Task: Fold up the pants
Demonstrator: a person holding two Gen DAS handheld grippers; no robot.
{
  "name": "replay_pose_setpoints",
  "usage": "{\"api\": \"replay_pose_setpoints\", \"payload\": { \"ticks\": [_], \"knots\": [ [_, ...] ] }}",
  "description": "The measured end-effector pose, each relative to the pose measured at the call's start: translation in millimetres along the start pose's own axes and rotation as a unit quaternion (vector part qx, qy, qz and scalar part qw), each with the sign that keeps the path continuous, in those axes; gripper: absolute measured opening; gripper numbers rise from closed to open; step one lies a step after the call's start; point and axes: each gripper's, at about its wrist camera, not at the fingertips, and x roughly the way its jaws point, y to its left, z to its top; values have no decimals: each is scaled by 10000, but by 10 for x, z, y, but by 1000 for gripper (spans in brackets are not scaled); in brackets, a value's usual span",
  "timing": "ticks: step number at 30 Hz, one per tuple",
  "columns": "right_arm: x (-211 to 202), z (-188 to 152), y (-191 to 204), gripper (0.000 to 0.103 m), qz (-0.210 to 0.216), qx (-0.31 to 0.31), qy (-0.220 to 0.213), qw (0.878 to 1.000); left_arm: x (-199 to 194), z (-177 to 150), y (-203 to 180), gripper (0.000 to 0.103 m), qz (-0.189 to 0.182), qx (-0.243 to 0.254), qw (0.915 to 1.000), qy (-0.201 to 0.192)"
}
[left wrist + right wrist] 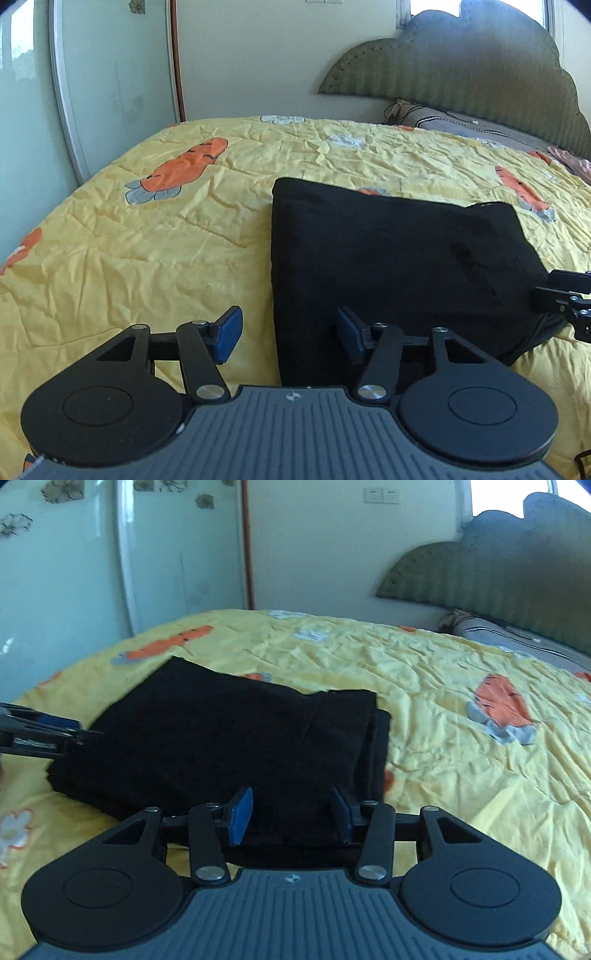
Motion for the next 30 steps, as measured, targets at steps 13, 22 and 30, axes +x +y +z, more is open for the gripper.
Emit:
{"api": "replay_pose_setpoints", "payload": {
  "ticks": [13,22,30],
  "knots": [
    [-65,-91,8,48,-68,240,-99,9996,-96,-111,-261,63,-187,125,9997,68],
    [-106,-111,-4,48,-1,371,-215,9991,-67,-115,-302,66,-110,236,9996,80],
    [-111,-116,11,42,-16,302,-206,9993,-53,-122,-351,68,-28,344,9994,68]
  ]
}}
